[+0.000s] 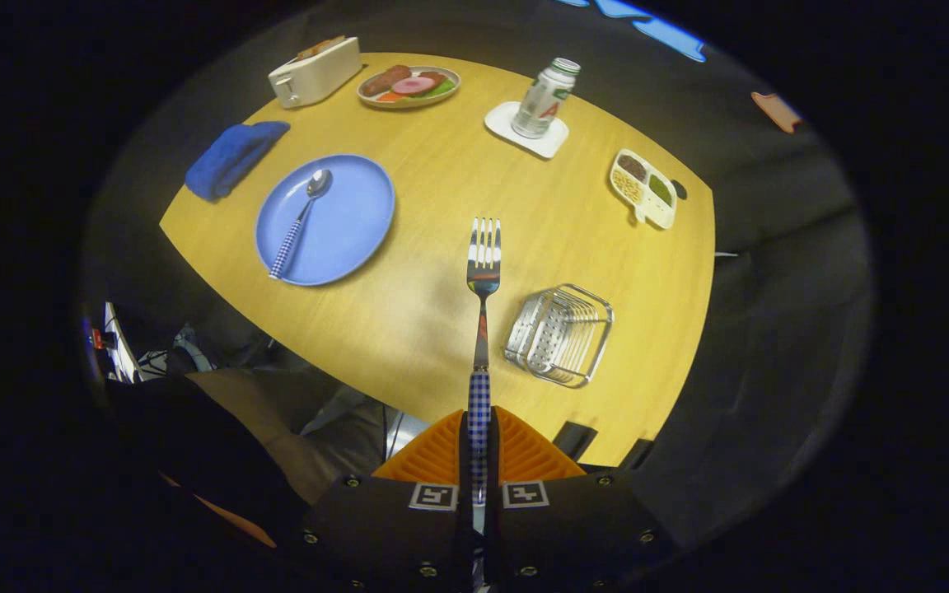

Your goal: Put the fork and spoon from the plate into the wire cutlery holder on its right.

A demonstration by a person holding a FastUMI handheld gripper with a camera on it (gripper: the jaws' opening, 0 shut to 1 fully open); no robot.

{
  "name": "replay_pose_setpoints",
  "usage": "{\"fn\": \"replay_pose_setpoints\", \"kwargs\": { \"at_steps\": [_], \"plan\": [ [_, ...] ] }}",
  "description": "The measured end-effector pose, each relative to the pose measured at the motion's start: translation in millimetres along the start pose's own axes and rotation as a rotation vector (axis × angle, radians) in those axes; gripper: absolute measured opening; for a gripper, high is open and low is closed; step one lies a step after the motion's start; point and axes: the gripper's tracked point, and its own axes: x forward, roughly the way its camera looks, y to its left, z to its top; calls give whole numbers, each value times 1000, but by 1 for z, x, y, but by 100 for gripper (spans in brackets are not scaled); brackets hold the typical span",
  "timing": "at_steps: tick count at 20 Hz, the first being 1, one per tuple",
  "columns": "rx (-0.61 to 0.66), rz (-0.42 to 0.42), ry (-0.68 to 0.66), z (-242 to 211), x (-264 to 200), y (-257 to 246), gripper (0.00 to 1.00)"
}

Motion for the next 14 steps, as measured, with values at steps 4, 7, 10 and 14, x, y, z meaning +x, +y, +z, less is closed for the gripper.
{"fn": "replay_pose_setpoints", "kwargs": {
  "at_steps": [4, 7, 10, 14],
  "plan": [
    [51, 49, 51, 5, -1, 13, 6],
    [52, 55, 110, 3, -3, 13, 5],
    [43, 43, 147, 2, 7, 4, 6],
    [-23, 19, 217, 5, 17, -9, 6]
  ]
}}
